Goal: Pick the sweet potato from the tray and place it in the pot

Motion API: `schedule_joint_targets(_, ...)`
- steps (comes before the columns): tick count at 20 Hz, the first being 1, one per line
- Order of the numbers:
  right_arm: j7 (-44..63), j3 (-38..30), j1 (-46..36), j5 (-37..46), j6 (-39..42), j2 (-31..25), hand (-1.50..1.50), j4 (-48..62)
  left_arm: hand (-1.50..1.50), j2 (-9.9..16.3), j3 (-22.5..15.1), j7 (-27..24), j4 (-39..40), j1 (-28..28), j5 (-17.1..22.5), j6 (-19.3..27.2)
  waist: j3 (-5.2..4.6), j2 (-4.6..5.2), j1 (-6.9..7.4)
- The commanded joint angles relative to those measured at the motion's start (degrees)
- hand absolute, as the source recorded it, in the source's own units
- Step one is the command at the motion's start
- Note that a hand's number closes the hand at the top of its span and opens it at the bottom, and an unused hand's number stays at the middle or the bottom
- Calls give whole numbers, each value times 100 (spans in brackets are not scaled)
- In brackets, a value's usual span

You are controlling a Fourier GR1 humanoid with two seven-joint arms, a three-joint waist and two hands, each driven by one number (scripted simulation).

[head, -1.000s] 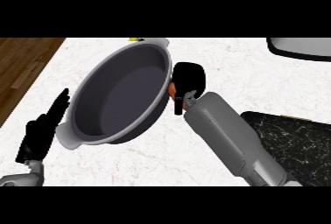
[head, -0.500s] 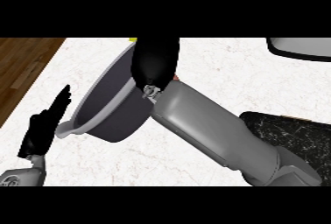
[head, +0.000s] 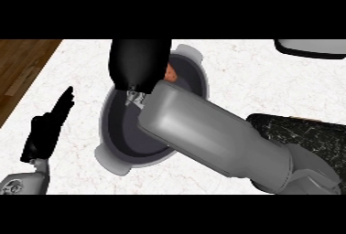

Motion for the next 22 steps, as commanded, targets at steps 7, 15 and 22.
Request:
schedule_joint_targets(7,1270,-56,-189,129,-1028,96,150,505,0,150,273,-85,-35,177,73,28,13,37,-242)
schedule_joint_targets(15,375,-389,-139,-21,-1789,97,150,1644,0,71,227,-85,-61,119,11,89,16,106,-275)
schedule_joint_targets(22,-614,-499,-21,-260,-2040,98,150,2836,0,-70,207,-281,42,295,-51,175,17,114,-362)
